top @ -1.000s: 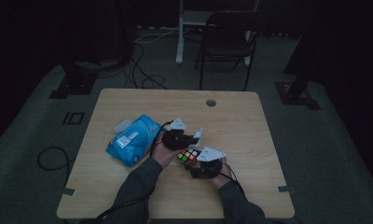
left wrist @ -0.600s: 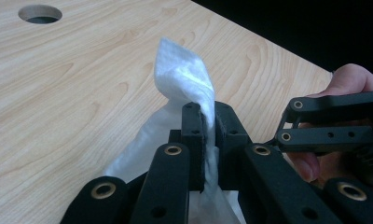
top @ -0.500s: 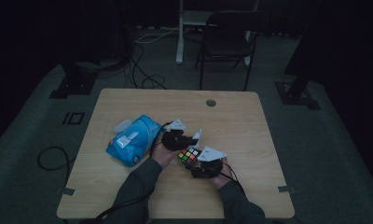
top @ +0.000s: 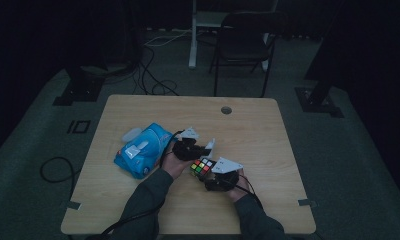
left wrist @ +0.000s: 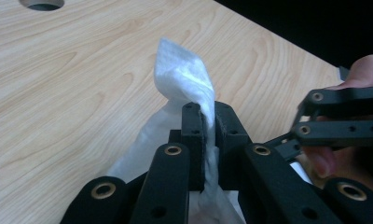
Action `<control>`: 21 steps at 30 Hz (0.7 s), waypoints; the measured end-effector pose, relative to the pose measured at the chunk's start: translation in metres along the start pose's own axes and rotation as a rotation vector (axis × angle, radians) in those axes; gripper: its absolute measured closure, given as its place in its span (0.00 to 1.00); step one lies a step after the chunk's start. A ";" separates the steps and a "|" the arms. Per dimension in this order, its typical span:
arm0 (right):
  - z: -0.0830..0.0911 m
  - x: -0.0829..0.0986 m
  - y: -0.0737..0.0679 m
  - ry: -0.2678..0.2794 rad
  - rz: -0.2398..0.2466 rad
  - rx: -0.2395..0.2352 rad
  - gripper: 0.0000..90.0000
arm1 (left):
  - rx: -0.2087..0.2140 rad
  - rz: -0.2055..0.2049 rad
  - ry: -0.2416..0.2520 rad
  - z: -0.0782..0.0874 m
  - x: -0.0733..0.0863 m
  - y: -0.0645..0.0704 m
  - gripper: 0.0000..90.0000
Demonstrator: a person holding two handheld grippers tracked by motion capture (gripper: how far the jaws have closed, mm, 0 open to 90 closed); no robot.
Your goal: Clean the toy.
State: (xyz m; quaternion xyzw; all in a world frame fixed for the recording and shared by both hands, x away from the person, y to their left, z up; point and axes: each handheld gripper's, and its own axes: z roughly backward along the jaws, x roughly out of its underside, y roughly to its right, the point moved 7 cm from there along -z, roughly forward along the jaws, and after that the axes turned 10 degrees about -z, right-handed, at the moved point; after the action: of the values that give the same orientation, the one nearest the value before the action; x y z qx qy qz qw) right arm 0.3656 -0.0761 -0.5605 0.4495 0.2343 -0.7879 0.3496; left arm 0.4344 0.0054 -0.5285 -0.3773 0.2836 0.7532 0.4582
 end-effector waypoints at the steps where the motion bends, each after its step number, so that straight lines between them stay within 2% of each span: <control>1: 0.000 0.000 0.000 0.002 0.001 0.000 0.38 | -0.005 0.004 -0.004 0.000 0.002 -0.002 0.95; 10: 0.001 0.000 0.001 0.003 0.000 0.002 0.38 | -0.005 0.009 -0.009 0.000 0.003 -0.004 0.95; 21: 0.001 0.000 0.001 0.002 0.002 0.005 0.38 | 0.022 0.000 -0.008 -0.004 -0.002 0.005 0.95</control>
State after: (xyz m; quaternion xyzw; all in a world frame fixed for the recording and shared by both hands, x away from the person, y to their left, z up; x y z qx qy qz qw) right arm 0.3661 -0.0774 -0.5602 0.4515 0.2320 -0.7877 0.3492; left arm 0.4316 -0.0010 -0.5291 -0.3692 0.2899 0.7516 0.4634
